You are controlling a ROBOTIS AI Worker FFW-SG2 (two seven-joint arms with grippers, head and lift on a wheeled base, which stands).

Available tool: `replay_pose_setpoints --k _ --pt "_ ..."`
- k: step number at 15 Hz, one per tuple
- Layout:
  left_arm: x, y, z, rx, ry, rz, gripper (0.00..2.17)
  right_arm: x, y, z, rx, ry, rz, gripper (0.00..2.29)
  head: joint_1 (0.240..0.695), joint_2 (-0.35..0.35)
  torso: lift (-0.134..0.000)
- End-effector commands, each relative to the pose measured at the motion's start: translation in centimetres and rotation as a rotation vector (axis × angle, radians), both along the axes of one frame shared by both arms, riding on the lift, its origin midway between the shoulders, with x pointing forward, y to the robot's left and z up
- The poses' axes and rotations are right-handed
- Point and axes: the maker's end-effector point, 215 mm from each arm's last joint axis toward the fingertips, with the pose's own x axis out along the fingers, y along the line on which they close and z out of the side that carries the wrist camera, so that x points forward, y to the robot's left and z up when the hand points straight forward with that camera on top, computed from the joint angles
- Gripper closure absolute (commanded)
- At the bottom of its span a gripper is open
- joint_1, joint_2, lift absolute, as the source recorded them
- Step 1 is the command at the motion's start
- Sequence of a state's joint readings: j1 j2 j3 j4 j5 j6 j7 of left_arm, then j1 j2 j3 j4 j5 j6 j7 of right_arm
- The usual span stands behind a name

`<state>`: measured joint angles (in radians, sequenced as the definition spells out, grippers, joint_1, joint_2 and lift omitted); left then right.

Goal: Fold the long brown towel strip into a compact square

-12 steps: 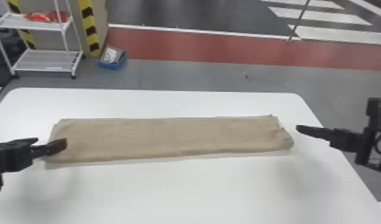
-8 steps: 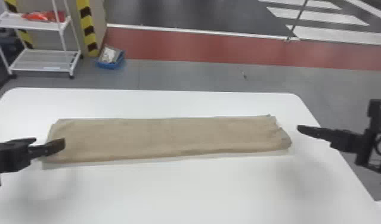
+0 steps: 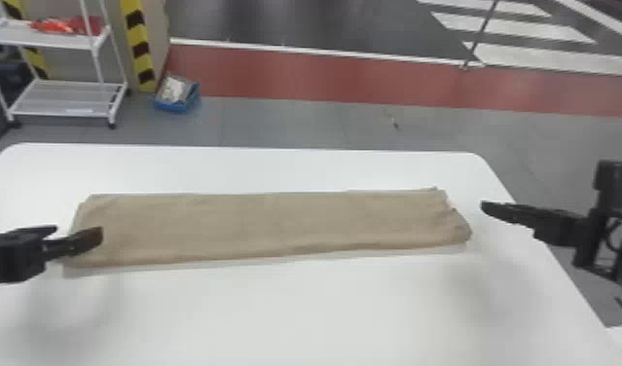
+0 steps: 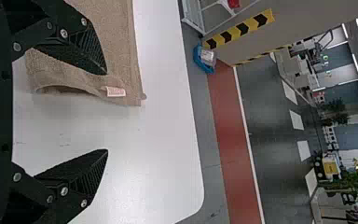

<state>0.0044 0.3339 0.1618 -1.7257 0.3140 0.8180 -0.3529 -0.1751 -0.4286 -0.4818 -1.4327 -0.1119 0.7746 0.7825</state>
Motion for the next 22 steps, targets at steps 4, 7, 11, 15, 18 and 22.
replay_pose_setpoints --k 4,7,11,15,18,22 --pt "0.1 -0.1 0.2 0.001 -0.003 -0.005 0.21 0.1 0.3 -0.2 0.010 0.006 0.001 0.30 0.695 -0.178 -0.124" --pt "0.2 0.1 0.6 0.004 -0.010 -0.001 0.21 0.1 0.7 -0.4 0.015 0.019 0.006 0.30 0.695 -0.175 -0.124" --pt "0.3 0.3 0.6 0.010 -0.013 0.008 0.18 0.3 1.0 -0.3 0.015 0.021 0.014 0.30 0.695 -0.168 -0.124" --pt "0.6 0.5 0.6 0.023 -0.020 0.010 0.19 0.3 0.9 -0.1 0.018 0.019 0.012 0.30 0.695 -0.164 -0.124" --pt "0.6 0.1 -0.5 0.023 0.000 -0.003 0.21 0.3 1.0 0.0 0.023 0.017 0.015 0.30 0.695 -0.163 -0.124" --pt "2.0 0.1 -0.5 0.066 -0.066 -0.017 0.21 0.4 0.9 0.2 0.023 0.013 0.013 0.30 0.695 -0.165 -0.124"
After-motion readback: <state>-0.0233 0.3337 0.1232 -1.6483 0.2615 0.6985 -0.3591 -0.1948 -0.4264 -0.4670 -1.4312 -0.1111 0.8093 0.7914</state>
